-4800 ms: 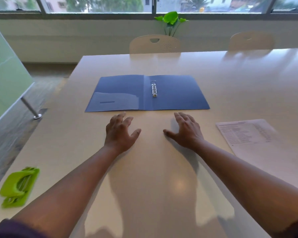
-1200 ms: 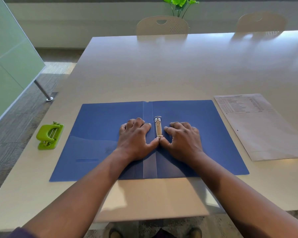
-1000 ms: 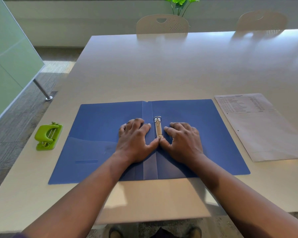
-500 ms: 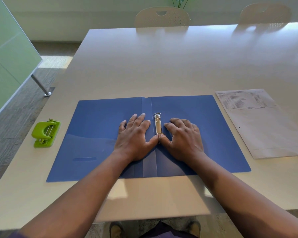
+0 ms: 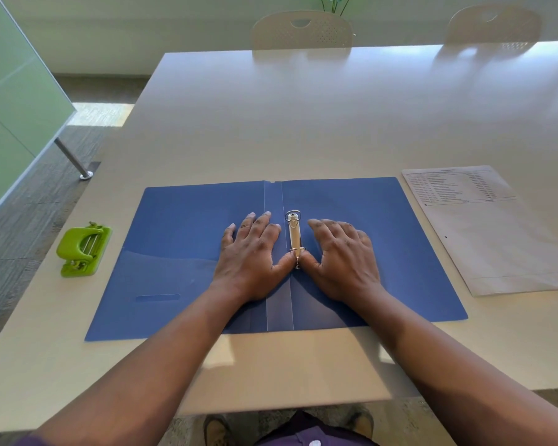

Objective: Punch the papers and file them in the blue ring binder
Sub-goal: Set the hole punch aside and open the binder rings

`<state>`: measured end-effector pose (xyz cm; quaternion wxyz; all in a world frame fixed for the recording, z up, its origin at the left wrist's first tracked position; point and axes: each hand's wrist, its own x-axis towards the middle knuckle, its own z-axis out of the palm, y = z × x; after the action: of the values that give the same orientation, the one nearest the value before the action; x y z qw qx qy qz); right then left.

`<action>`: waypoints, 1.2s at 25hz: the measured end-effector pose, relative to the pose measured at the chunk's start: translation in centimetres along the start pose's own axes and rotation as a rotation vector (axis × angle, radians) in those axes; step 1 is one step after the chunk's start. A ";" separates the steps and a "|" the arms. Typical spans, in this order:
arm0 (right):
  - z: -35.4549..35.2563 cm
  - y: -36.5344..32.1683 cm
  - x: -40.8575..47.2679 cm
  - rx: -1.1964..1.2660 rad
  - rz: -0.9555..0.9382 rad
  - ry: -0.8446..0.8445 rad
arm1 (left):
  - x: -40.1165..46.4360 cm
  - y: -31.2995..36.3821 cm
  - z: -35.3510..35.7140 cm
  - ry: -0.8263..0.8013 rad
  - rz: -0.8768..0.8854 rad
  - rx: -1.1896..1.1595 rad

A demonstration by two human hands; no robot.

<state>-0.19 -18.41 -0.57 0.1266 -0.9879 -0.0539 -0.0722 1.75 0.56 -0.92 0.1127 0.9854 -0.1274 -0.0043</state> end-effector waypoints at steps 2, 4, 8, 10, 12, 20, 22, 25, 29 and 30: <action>0.0 0.1 0.0 0.025 0.013 0.007 | 0.0 0.0 0.1 0.004 0.004 -0.001; 0.0 0.1 0.1 0.048 0.012 0.003 | 0.1 -0.2 0.2 0.005 0.005 0.006; 0.1 0.3 0.1 0.060 -0.001 -0.003 | 0.1 -0.2 0.1 0.011 0.003 -0.001; 0.1 0.4 0.1 0.053 -0.003 -0.007 | 0.1 -0.1 0.1 0.008 0.004 -0.006; 0.1 0.6 0.2 0.062 0.002 -0.012 | 0.2 -0.1 0.1 0.009 0.001 -0.005; -0.5 1.0 -0.1 0.084 -0.007 -0.034 | -0.1 0.0 0.0 0.036 0.043 -0.006; -0.8 1.2 -0.1 0.090 -0.025 -0.066 | 0.1 0.0 -0.3 0.042 0.089 0.003; -1.5 1.5 -0.3 0.133 -0.036 -0.125 | 0.2 0.6 -1.4 0.065 0.178 0.083; -3.3 3.0 -0.1 0.236 0.021 -0.084 | 1.5 3.9 -3.7 0.115 0.214 0.051; -3.8 3.7 -0.1 0.250 0.047 -0.057 | 1.9 5.1 -4.0 0.138 0.242 0.038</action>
<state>-0.35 -22.93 2.12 0.2487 -0.9670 -0.0429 -0.0339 2.50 -3.83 4.18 0.1024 0.9627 -0.2375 0.0793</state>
